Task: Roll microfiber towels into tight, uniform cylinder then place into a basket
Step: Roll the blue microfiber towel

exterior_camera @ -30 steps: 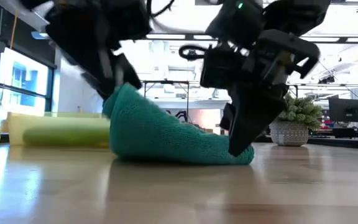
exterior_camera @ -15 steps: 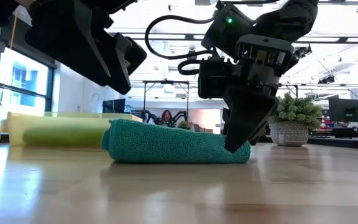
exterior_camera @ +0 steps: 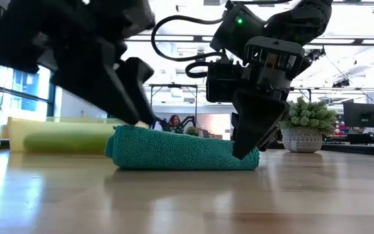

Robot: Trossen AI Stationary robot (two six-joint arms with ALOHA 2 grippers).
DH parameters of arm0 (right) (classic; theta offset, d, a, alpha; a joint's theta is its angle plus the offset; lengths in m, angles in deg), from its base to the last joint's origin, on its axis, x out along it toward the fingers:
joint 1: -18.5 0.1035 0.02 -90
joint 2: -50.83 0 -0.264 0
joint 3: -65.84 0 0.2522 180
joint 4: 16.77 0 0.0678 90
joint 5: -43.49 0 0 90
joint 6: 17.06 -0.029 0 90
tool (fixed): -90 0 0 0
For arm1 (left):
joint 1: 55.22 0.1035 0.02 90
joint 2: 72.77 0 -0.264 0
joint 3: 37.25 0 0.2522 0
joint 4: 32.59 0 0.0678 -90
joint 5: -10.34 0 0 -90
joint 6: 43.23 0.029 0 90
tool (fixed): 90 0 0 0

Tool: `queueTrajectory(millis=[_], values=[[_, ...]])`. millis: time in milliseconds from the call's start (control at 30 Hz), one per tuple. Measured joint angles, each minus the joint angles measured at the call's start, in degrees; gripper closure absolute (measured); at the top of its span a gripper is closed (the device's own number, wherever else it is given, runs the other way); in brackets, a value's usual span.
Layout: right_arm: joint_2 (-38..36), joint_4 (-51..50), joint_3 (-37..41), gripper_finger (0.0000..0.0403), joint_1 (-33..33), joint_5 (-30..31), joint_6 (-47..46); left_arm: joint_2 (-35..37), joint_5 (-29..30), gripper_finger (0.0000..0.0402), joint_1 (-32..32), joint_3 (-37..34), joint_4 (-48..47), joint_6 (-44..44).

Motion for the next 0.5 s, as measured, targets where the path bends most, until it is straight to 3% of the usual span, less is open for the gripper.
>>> queueTrajectory(millis=[133,500], values=[[0.0,0.01,-0.02,0.0402,0.0,0.07,0.06,-0.9,2.83,0.0213,0.03,-0.05,-0.57,-1.09],[0.0,-0.05,-0.07,0.0402,0.0,0.14,0.13,-4.41,3.79,0.0223,0.09,-0.22,-1.61,-6.65]])
